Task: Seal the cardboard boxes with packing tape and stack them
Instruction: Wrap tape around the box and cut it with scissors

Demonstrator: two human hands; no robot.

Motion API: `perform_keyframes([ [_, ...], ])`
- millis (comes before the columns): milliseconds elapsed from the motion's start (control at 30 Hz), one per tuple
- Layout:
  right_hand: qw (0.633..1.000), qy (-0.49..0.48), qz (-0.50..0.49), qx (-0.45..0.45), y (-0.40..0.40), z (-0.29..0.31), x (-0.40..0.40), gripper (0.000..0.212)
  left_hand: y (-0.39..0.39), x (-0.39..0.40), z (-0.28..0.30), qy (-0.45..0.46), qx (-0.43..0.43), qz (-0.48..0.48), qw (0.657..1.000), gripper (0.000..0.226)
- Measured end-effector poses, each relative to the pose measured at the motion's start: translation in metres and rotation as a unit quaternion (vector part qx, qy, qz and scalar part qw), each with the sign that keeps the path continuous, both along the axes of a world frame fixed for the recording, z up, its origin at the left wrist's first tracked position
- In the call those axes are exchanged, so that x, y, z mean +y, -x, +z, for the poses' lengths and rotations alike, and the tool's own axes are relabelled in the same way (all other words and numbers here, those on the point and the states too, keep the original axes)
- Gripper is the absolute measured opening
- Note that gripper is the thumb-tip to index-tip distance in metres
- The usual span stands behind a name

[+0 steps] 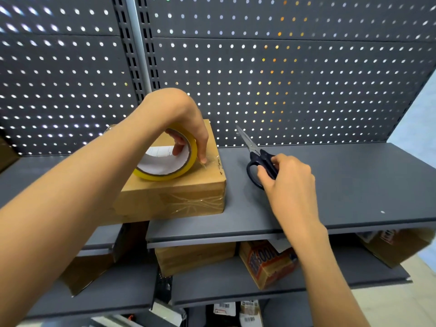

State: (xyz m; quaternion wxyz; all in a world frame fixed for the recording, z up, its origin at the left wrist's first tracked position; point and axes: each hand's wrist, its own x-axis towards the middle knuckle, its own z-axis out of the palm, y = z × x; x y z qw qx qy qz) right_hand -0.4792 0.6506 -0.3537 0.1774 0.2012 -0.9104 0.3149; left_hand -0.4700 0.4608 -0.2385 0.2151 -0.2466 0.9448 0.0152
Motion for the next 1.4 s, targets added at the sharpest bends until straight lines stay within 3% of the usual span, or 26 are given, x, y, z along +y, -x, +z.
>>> perform_keyframes([
  [567,0.993,-0.081,0.043,0.073,-0.078,0.003,0.026,0.044,-0.002,-0.008,0.003,-0.029,0.007,0.01,1.0,0.054],
  [800,0.992,-0.103,0.012,0.07,-0.085,0.005,0.031,0.046,-0.003,-0.009,0.004,-0.042,0.012,0.009,0.999,0.054],
  [1000,0.985,-0.162,0.056,0.031,-0.099,0.019,0.035,0.047,-0.006,-0.006,0.005,-0.034,0.02,0.007,0.999,0.053],
  [1200,0.989,-0.109,-0.022,0.097,-0.096,0.011,0.006,0.047,-0.009,-0.005,0.008,-0.039,0.017,0.007,0.999,0.054],
  [1400,0.991,-0.086,-0.036,0.098,-0.093,0.017,-0.024,0.045,-0.01,-0.002,0.008,-0.033,0.028,-0.007,0.999,0.045],
])
